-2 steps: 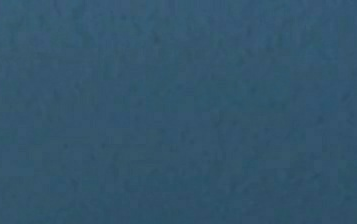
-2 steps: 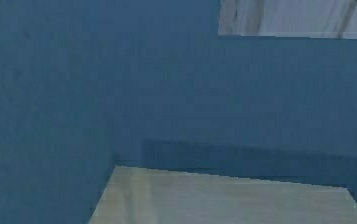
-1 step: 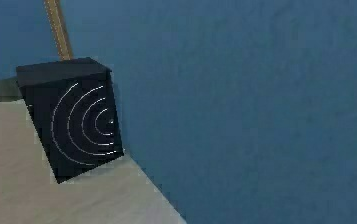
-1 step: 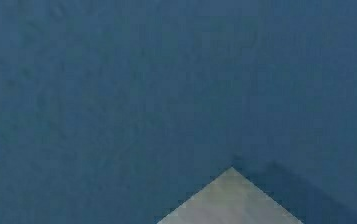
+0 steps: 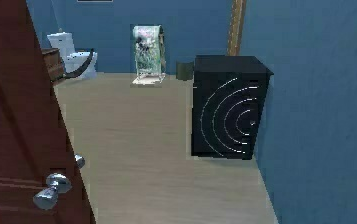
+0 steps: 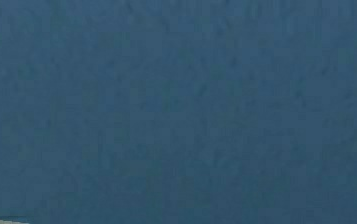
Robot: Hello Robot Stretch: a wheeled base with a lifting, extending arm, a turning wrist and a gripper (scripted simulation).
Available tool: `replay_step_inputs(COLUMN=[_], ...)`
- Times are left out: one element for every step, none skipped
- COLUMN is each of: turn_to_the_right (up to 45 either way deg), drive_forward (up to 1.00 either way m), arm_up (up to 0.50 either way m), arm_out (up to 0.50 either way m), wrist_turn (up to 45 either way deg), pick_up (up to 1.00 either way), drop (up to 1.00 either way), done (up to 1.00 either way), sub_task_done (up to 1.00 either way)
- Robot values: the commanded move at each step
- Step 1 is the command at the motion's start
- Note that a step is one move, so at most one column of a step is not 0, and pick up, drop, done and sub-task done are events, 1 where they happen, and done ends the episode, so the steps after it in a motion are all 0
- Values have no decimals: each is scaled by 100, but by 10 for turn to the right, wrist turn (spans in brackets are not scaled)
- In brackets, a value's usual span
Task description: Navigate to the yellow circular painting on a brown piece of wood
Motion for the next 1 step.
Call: replay_step_inputs(turn_to_the_right=[0], drive_forward=[90], arm_up=[0], arm_out=[0], wrist_turn=[0], pick_up=[0], drop=[0], done=[0], sub_task_done=[0])
